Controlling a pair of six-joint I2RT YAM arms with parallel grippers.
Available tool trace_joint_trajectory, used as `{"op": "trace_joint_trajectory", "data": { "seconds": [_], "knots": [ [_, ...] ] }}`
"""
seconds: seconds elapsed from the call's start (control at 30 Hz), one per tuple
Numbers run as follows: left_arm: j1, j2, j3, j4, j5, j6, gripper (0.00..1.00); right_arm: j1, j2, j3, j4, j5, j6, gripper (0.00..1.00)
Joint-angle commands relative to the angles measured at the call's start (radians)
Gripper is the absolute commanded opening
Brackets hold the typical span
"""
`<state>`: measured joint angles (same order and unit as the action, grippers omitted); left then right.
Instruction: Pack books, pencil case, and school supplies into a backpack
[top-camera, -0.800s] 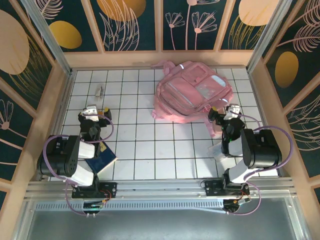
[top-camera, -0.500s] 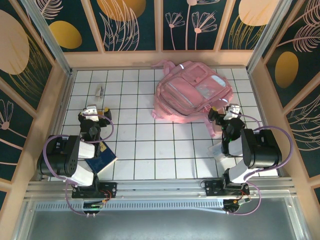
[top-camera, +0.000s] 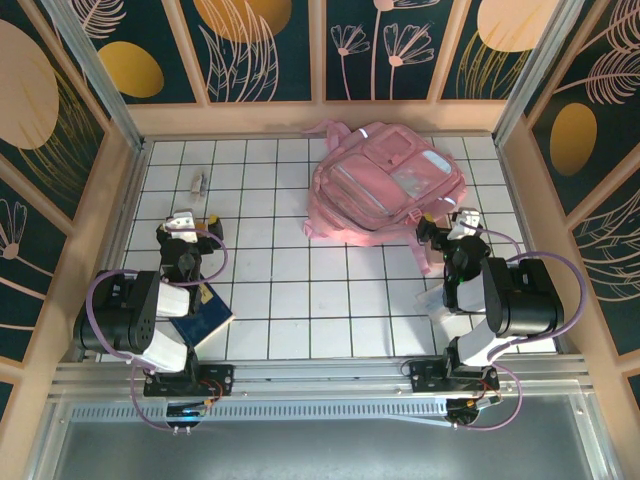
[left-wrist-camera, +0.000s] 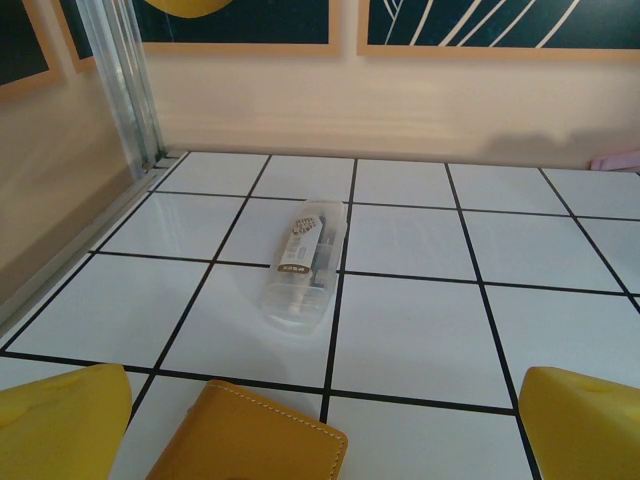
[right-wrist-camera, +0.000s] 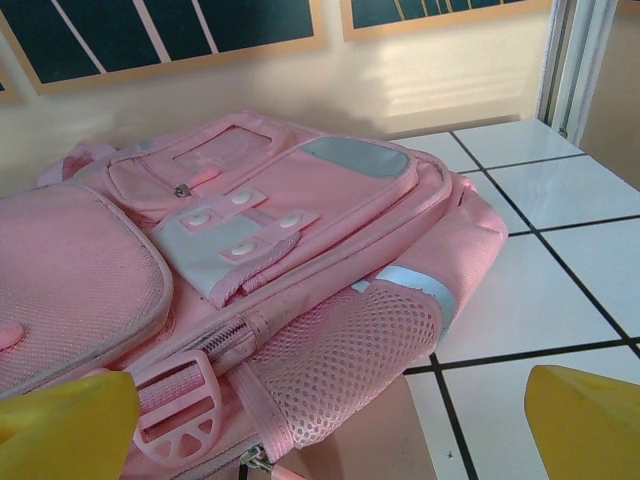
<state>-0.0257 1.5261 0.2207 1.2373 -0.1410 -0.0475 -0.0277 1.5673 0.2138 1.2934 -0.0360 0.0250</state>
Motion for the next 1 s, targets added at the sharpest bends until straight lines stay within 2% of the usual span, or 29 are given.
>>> {"op": "trace_joint_trajectory", "data": {
  "seconds": [0.0,0.4,0.47,0.53,0.6,0.7,0.73,0.77,0.8,0.83,0.9,0.93,0.97],
  "knots": [
    [0.006,-0.005,0.013,0.044,-0.006,-0.017,0.99,-0.01,-0.006,0.014,0.012,-0.012,-0.014,0.99],
    [0.006,-0.006,0.014,0.042,-0.006,-0.018,0.99,-0.012,-0.007,0.012,0.013,-0.013,-0.013,0.99],
    [0.006,-0.006,0.014,0.042,-0.006,-0.019,0.99,-0.014,-0.038,0.041,-0.058,-0.015,-0.009,0.99],
    [0.005,-0.017,0.015,0.046,-0.028,-0.024,0.99,-0.015,-0.123,0.122,-0.276,0.005,0.001,0.99],
    [0.004,-0.121,0.051,-0.11,-0.061,-0.042,0.99,-0.015,-0.222,0.203,-0.49,0.082,0.074,0.99],
    [0.004,-0.329,0.148,-0.44,-0.133,-0.091,0.99,-0.038,-0.379,0.337,-0.901,0.252,0.433,0.99],
    [0.005,-0.392,0.214,-0.616,-0.193,-0.19,0.99,-0.052,-0.41,0.392,-1.047,0.27,0.542,0.99],
    [0.006,-0.427,0.302,-0.804,-0.232,-0.294,0.99,-0.071,-0.423,0.434,-1.142,0.222,0.597,0.99],
    [0.005,-0.438,0.417,-1.015,-0.213,-0.359,0.99,-0.078,-0.421,0.475,-1.209,0.147,0.605,0.99],
    [0.004,-0.43,0.513,-1.164,-0.143,-0.359,0.99,-0.059,-0.404,0.523,-1.29,0.092,0.592,0.97],
    [0.006,-0.408,0.608,-1.298,-0.01,-0.403,0.99,0.06,-0.349,0.609,-1.389,0.058,0.484,0.93],
    [0.006,-0.4,0.63,-1.334,0.081,-0.424,0.99,0.15,-0.318,0.648,-1.435,0.081,0.405,0.93],
    [0.006,-0.395,0.642,-1.35,0.206,-0.389,0.99,0.216,-0.287,0.677,-1.471,0.108,0.373,0.94]
  ]
}}
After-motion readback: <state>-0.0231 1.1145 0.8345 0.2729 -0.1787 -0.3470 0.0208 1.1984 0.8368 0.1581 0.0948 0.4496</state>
